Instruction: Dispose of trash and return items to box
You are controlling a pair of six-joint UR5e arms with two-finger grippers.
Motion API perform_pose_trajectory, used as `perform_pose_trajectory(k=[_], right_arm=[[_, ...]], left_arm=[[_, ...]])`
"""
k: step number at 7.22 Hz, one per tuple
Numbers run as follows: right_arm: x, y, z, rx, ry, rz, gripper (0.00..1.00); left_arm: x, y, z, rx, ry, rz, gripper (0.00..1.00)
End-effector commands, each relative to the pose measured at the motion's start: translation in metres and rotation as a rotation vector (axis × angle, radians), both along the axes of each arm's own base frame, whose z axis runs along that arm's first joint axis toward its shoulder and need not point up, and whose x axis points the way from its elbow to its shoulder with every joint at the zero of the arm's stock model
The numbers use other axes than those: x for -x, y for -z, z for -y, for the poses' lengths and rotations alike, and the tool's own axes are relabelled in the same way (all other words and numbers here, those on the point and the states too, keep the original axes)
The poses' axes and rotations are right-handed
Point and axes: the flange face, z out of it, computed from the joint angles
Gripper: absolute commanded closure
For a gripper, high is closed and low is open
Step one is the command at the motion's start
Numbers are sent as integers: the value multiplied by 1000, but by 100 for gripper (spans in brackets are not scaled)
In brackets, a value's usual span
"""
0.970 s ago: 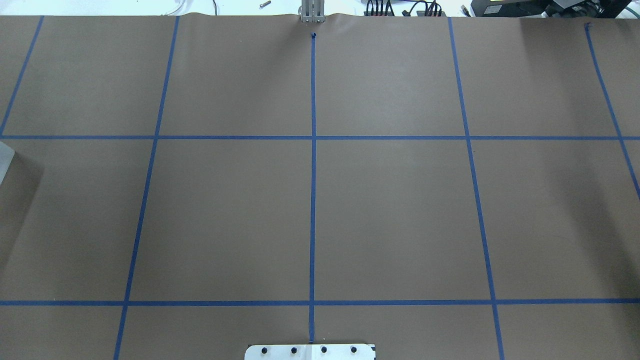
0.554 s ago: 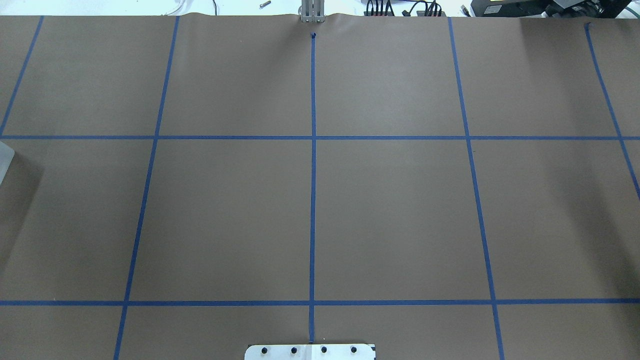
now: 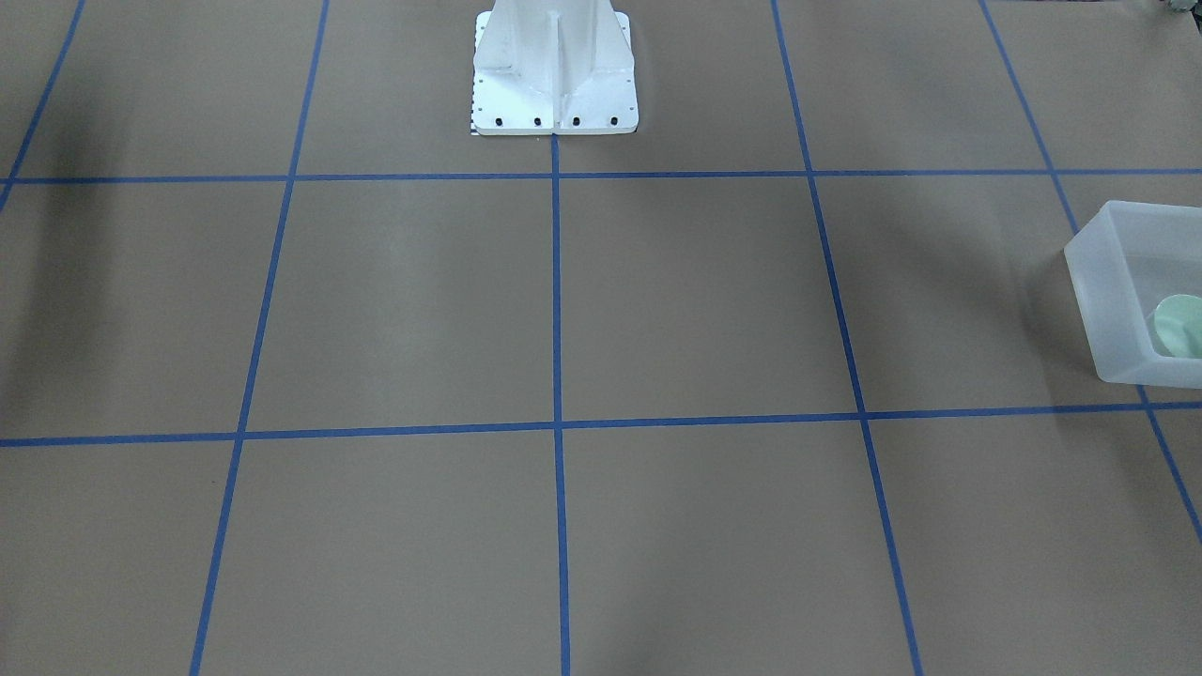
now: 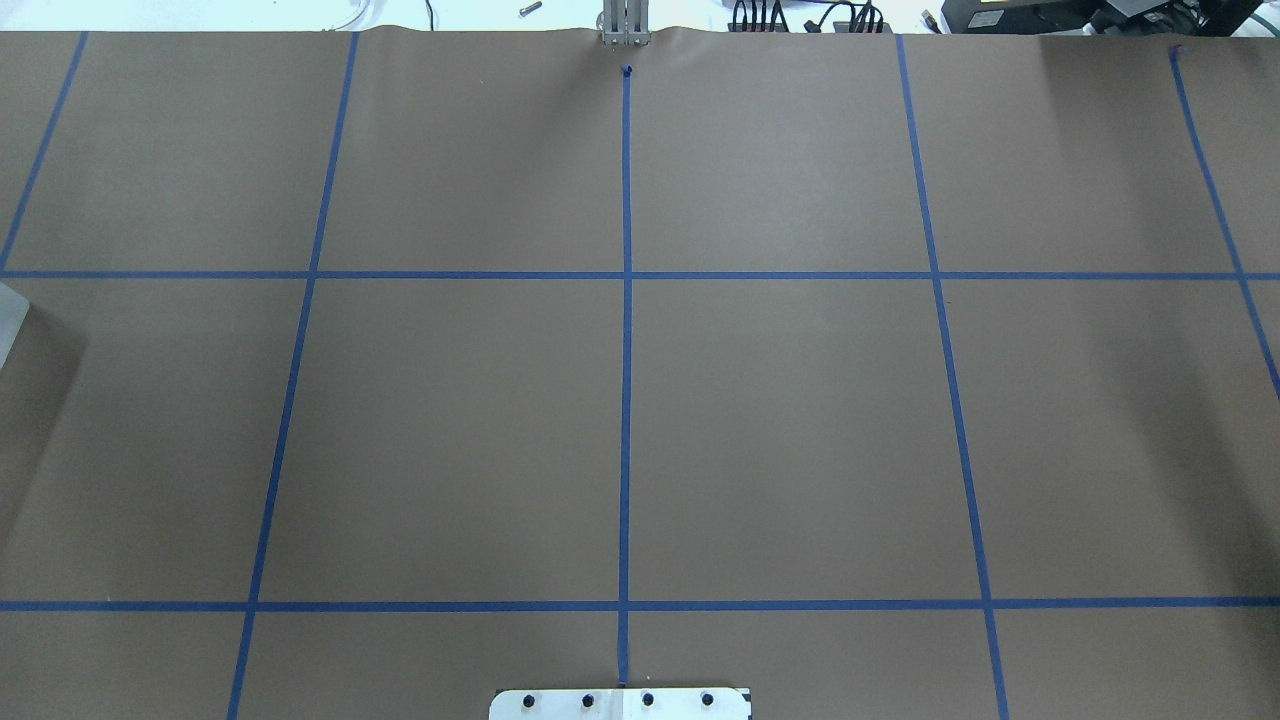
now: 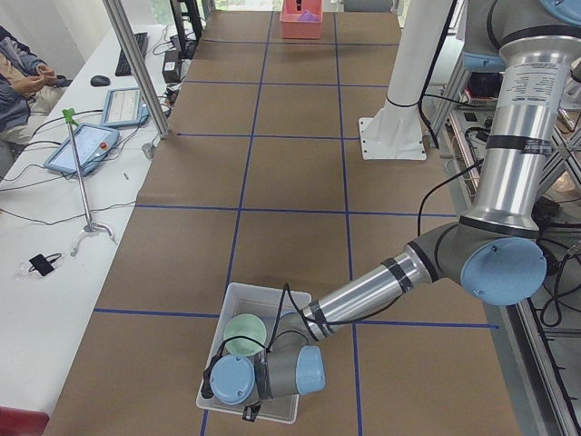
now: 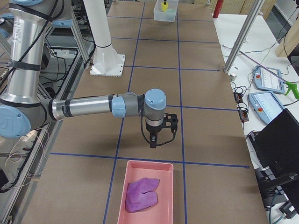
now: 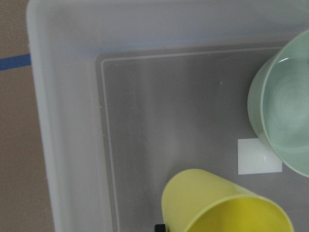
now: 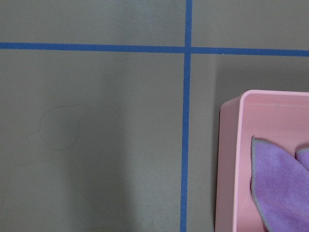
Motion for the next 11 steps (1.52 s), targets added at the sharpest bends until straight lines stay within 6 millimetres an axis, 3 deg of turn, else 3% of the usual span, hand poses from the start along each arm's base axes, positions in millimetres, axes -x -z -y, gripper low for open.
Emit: perform_pose_trajectory(k=[1, 3, 5, 8, 9, 11], right_arm=[[0, 0, 0, -1, 1, -8, 0], [0, -1, 0, 1, 1, -8, 0], [0, -1, 0, 1, 1, -8, 0], [-2, -5, -1, 1, 0, -28, 0], [-3, -11, -5, 3, 15, -29, 0], [-3, -19, -11, 0, 39, -31, 0]], left_arm=[[1, 12, 11, -31, -4, 0, 3], [1, 48, 28, -66, 21, -83, 3], [9, 135, 52, -69, 34, -81, 3], [8, 263, -20, -82, 128, 30, 3], [4, 278, -25, -95, 136, 26, 3], [-24, 300, -12, -51, 152, 14, 3]])
